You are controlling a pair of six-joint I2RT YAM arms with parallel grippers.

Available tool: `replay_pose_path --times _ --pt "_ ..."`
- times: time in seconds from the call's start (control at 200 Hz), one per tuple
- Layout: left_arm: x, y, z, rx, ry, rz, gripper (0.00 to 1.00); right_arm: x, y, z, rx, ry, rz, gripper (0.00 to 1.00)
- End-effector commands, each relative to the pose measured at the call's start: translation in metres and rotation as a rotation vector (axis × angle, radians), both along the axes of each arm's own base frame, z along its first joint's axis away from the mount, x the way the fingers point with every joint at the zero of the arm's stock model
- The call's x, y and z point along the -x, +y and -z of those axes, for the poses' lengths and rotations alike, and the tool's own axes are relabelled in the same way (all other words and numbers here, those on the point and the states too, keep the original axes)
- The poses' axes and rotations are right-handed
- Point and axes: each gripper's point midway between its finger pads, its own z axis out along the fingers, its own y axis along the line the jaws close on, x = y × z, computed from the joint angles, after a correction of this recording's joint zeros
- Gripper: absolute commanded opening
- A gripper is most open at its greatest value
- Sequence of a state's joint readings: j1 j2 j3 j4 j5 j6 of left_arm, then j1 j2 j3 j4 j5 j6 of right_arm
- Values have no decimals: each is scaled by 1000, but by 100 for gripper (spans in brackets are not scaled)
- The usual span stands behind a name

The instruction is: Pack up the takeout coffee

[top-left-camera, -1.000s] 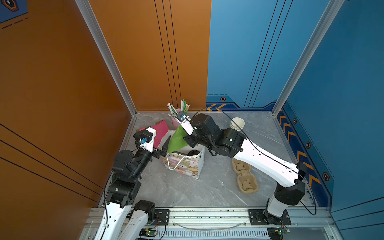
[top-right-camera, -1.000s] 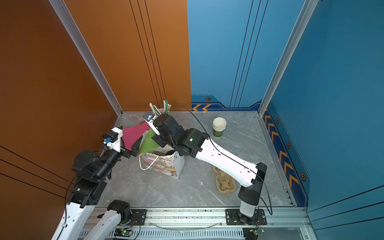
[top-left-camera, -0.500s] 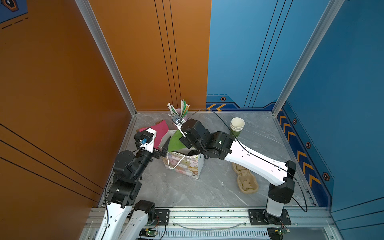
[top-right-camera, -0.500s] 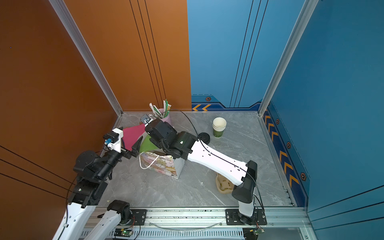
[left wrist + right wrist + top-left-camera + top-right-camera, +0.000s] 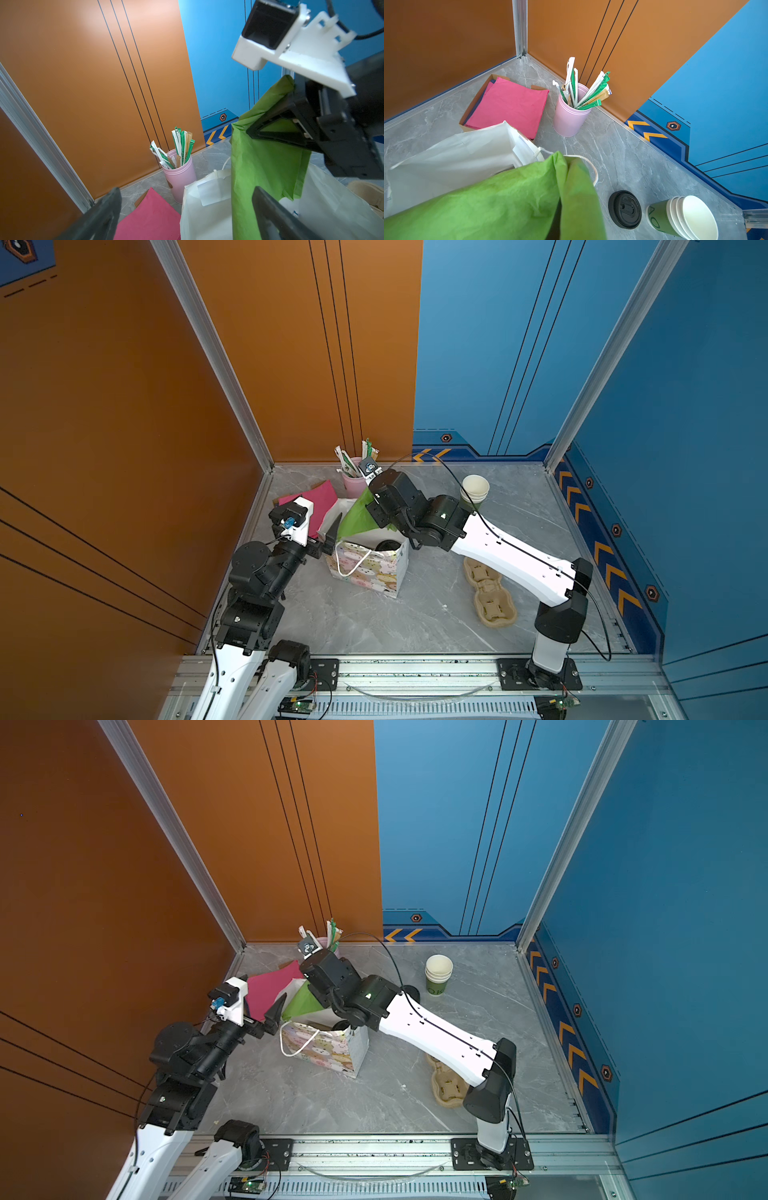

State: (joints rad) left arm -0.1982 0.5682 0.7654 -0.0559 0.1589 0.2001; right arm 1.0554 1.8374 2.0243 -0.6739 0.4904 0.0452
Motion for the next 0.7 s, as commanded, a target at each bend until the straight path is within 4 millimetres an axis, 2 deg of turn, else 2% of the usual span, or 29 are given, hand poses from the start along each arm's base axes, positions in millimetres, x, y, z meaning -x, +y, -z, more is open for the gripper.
replay_pose_path --times 0.0,0.135,0.39,0.526,0.696 --pt "1 5 -1 20 -12 -21 98 8 -1 -8 -25 10 0 0" --pt "1 5 -2 22 -16 -23 98 6 -3 -5 2 -11 35 0" --pt "0 5 -1 23 -14 -22 98 1 -22 -21 -41 -39 120 0" --pt "1 5 0 25 -13 -21 98 4 -18 -17 -25 -46 119 0" --pt "1 5 0 27 -12 -18 98 10 -4 -4 17 -42 85 0"
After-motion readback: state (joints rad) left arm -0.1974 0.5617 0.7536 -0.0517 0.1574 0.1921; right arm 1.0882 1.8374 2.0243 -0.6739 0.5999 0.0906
